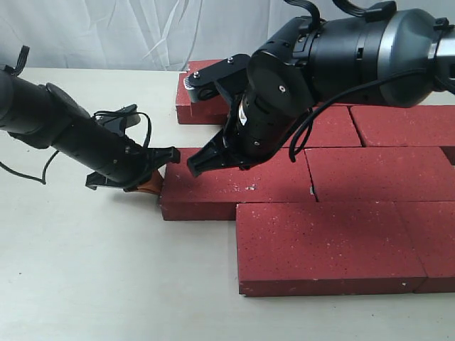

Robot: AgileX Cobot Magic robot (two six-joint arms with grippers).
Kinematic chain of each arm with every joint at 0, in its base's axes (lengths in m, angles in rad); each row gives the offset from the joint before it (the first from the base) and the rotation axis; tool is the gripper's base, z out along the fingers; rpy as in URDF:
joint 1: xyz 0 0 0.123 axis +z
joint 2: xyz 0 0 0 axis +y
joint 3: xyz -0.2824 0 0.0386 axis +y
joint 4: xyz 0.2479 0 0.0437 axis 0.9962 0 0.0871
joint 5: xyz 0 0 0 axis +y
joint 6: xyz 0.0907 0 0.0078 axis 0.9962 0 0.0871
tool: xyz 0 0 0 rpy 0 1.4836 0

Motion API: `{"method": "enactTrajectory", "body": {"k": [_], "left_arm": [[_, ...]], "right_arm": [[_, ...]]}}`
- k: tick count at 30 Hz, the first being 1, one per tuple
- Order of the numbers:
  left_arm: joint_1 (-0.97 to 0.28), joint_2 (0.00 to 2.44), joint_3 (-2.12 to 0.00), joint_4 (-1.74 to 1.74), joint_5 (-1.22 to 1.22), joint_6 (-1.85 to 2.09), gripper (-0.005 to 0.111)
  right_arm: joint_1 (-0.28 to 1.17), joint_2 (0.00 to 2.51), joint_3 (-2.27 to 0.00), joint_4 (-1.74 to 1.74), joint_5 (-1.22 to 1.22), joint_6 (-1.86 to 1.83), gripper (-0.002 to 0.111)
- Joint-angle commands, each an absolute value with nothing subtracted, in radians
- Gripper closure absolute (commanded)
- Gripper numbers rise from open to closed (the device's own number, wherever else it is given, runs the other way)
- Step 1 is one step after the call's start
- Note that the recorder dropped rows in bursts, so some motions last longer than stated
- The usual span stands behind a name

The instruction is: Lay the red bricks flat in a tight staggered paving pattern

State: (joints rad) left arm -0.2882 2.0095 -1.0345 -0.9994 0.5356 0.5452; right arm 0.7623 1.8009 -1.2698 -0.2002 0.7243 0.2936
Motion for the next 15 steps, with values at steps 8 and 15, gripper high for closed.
{"method": "enactTrajectory", "body": {"k": [8,15], "left_arm": [[-0.268,2.030,-1.026,-1.013,0.610,0.583,0.107],[-0.161,1.961,-1.026,-0.971,0.614,0.576,0.107]], "right_arm": [[0.755,1.791,-1.275,-0.201,0.724,0.294,0.109],[0.644,1.791,-1.275,-0.159,0.717,0.294,0.109]]}}
